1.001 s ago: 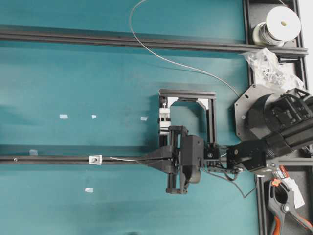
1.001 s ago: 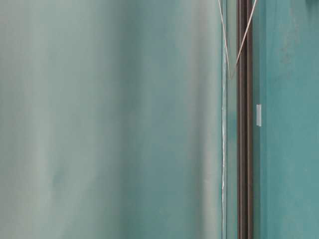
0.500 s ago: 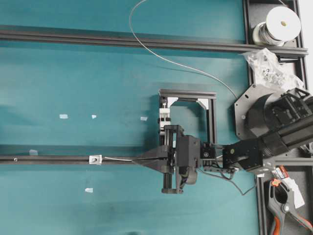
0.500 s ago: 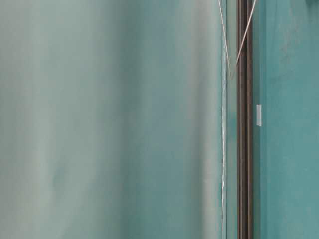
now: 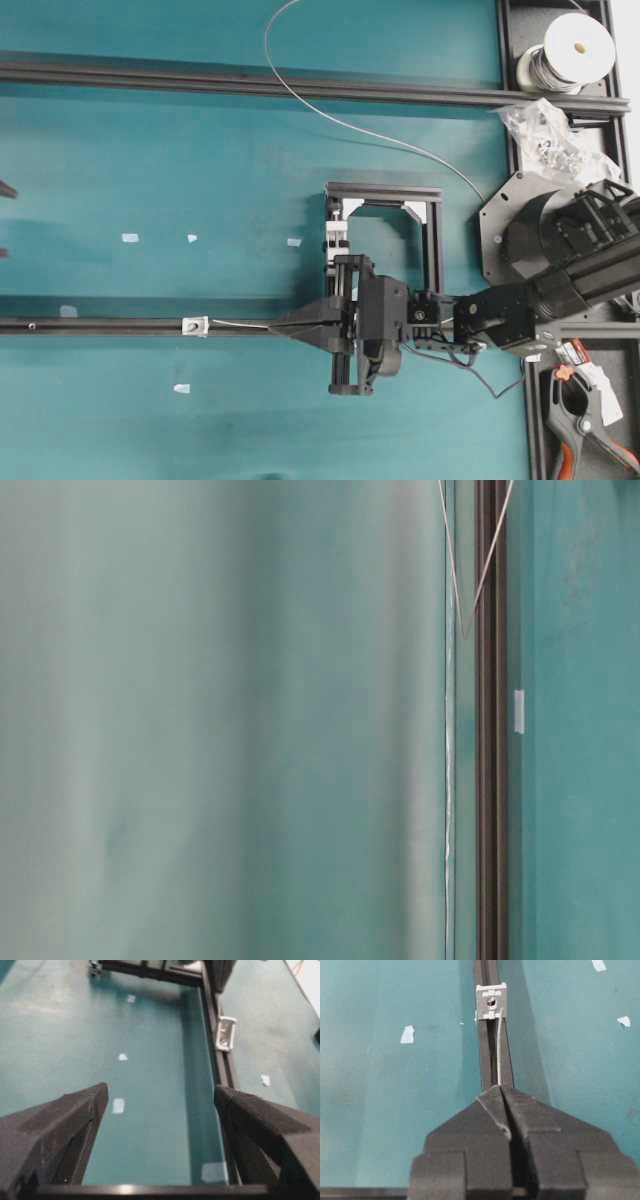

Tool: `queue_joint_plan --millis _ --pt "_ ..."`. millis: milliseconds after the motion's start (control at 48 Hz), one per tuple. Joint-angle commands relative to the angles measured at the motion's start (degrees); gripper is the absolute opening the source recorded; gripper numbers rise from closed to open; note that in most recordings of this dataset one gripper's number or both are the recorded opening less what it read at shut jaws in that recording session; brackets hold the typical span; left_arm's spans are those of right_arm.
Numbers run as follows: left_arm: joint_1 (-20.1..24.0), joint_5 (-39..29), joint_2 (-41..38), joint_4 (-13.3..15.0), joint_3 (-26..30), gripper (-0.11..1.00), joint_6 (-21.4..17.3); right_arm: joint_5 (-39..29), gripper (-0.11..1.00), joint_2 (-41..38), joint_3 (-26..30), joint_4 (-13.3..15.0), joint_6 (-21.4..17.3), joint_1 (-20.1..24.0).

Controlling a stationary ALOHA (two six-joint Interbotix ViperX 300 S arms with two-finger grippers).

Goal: Insert the wire through the hole in the metal fitting.

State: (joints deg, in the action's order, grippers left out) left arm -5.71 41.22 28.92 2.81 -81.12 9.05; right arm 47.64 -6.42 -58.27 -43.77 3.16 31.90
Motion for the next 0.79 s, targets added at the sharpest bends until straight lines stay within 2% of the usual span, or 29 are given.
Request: queue_joint_plan --millis 0,188,438,646,771 --pt "-1.3 5.1 -5.1 -0.3 2.4 0.77 -0.3 0.3 -0.01 0.6 0.7 0.1 0.2 -0.1" --pt "-2.7 11.4 -16.5 -0.3 6.4 0.77 -0.5 0.3 -0.01 0.6 0.8 0.1 0.2 -0.2" --pt "-4.0 12.4 -28.5 -0.3 14.3 0.77 -1.1 0.3 -0.01 0.6 0.9 0.4 0.2 -0.1" --pt "-4.2 17.0 -31.5 -0.2 15.6 0.77 -1.1 0.3 -0.01 0.5 1.0 1.1 0.2 -0.1" --pt "-4.7 17.5 -32.9 -0.2 16.5 0.77 -1.1 0.3 -0.01 0.5 1.0 1.1 0.2 -0.1"
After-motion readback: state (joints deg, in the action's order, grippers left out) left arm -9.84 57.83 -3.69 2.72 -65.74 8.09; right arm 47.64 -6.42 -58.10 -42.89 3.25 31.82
